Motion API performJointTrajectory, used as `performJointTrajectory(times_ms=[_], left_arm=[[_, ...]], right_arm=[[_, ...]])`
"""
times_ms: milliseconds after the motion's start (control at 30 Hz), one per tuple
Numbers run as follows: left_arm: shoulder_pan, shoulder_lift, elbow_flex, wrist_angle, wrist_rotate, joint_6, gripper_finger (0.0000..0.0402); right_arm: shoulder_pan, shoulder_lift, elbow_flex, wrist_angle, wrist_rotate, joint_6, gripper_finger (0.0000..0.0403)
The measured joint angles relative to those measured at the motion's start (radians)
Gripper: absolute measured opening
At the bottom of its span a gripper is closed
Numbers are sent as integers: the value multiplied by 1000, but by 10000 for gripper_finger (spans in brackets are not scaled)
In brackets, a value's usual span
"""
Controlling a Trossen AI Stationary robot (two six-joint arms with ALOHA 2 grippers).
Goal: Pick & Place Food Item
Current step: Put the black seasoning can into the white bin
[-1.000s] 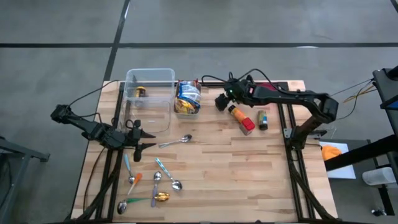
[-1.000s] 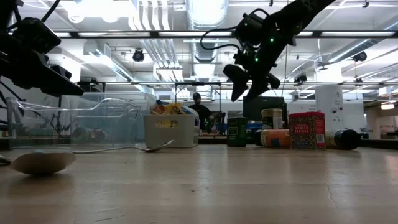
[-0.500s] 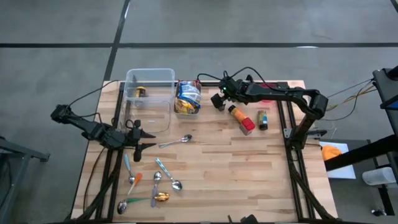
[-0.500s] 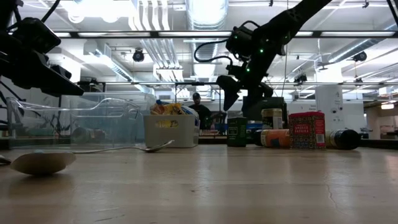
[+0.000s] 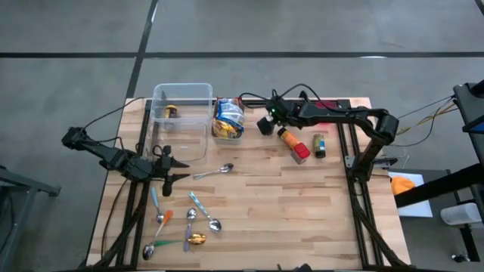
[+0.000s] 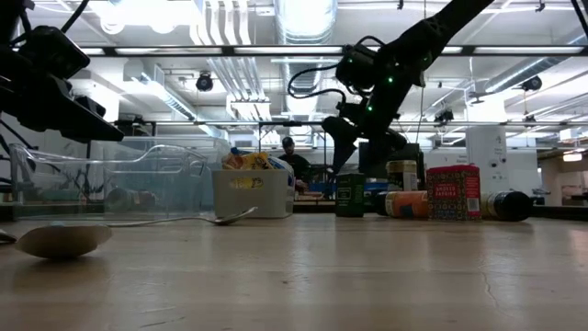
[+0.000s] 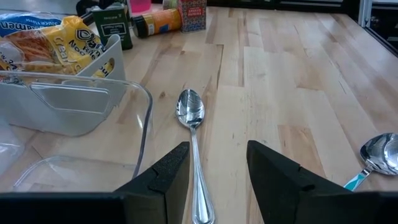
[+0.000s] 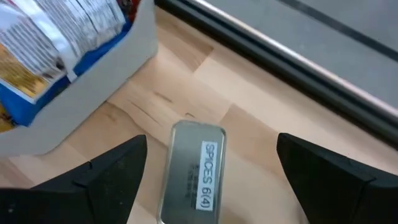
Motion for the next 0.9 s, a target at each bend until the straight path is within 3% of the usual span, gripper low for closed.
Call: performJointTrajectory(times_ms=[467, 900], left_arm=[[0, 0, 0, 0, 0, 0, 164], [0, 0, 0, 0, 0, 0, 164]], right_arm=[[0, -2, -112, 152, -18, 18, 357], [0, 0, -122, 149, -61, 21, 355]])
